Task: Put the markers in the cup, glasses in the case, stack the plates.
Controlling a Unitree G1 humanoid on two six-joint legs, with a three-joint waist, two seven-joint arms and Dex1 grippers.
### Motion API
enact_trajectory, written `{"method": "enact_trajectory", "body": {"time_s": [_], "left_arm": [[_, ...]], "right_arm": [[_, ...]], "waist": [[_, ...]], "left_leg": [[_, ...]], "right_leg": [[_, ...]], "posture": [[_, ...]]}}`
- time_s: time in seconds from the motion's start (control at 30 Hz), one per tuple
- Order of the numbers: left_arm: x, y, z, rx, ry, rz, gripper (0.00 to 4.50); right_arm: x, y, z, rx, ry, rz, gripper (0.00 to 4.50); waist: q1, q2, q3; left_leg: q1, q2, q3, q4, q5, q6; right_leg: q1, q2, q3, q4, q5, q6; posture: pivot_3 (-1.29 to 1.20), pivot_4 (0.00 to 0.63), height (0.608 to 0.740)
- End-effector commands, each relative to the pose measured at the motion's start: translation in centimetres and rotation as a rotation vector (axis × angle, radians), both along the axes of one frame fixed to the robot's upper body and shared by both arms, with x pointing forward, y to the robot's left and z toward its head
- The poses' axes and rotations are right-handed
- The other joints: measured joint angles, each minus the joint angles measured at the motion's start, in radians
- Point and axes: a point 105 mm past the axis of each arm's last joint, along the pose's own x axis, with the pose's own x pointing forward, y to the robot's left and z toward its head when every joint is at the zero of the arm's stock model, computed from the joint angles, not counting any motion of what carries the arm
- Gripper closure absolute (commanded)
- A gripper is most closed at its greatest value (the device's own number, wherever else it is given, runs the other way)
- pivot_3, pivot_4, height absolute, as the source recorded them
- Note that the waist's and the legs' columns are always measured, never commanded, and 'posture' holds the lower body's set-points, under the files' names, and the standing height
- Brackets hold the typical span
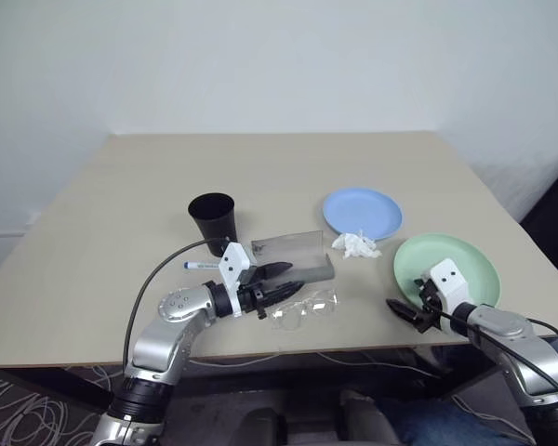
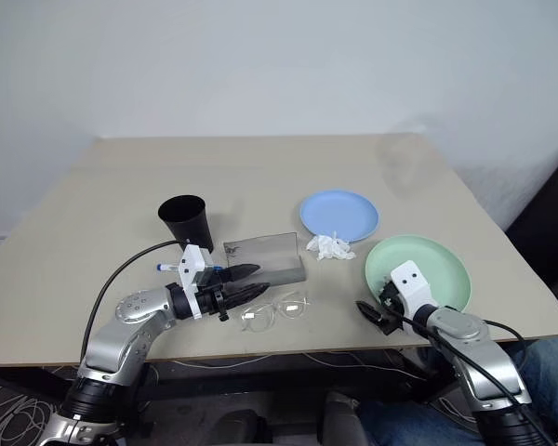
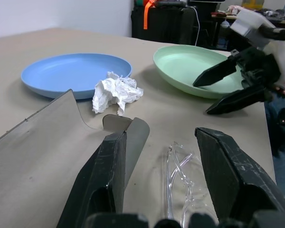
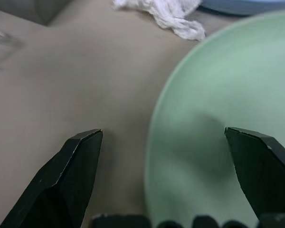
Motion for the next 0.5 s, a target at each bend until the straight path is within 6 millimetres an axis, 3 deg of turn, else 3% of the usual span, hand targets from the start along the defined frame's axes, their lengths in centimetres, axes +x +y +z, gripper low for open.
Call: {"method": "enact_trajectory", "body": {"time_s": [0.03,0.23,0.27,0.4,0.5], "left_arm": [[0.1,-0.8,1.2,-0.023,-0.04,-0.034,2.11],[0.2,-1.0,1.2,-0.024,-0.042,-0.037,2.11],[0.2,-0.9,1.2,-0.023,-0.042,-0.036,2.11],[0.3,-0.8,1.2,-0.02,-0.046,-0.029,2.11],[0.3,-0.8,1.3,-0.018,-0.049,-0.022,2.11]], "right_arm": [[1.1,0.8,1.7,-0.051,-0.085,-0.023,0.03],[1.8,0.9,2.3,-0.114,-0.128,-0.039,0.03],[1.9,0.8,2.4,-0.125,-0.134,-0.044,0.2],[2.3,0.2,2.6,-0.162,-0.141,-0.06,1.28],[2.5,0.1,2.7,-0.168,-0.139,-0.061,2.36]], "waist": [[0.0,0.0,0.0],[0.001,0.0,0.0],[0.0,0.0,0.0],[0.0,0.0,0.0],[0.0,0.0,0.0]], "left_leg": [[0.0,0.0,0.0,0.0,0.0,0.0],[0.0,0.0,0.0,0.0,0.0,0.0],[0.0,0.0,0.0,0.0,0.0,0.0],[0.0,0.0,0.0,0.0,0.0,0.0],[0.0,0.0,0.0,0.0,0.0,0.0]], "right_leg": [[0.0,0.0,0.0,0.0,0.0,0.0],[0.0,0.0,0.0,0.0,0.0,0.0],[0.0,0.0,0.0,0.0,0.0,0.0],[0.0,0.0,0.0,0.0,0.0,0.0],[0.0,0.0,0.0,0.0,0.0,0.0]], "posture": [[0.0,0.0,0.721],[0.0,0.0,0.721],[0.0,0.0,0.721],[0.0,0.0,0.721],[0.0,0.0,0.721]]}}
